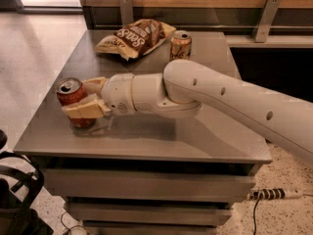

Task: Knock coke can over

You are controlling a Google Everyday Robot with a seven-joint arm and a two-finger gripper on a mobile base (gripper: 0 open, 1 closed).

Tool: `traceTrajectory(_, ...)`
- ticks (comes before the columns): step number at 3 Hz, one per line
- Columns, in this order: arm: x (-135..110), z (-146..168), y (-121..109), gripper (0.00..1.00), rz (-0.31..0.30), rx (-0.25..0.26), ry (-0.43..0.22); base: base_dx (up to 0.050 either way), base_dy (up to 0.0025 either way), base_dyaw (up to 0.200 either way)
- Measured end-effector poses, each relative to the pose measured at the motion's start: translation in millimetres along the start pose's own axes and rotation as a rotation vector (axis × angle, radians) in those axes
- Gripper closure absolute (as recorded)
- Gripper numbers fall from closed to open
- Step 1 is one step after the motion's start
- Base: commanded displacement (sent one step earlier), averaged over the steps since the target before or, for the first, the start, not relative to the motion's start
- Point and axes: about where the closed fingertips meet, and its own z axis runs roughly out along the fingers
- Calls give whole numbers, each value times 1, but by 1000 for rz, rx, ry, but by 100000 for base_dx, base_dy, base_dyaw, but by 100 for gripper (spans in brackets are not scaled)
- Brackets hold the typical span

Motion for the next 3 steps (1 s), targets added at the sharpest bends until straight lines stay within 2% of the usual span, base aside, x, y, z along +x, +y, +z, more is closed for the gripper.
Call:
traceTrajectory(1,0,0,0,100,0,0,0,0,0,0)
traceTrajectory(3,-10,-10,-7,100,2,7,72,0,0,0)
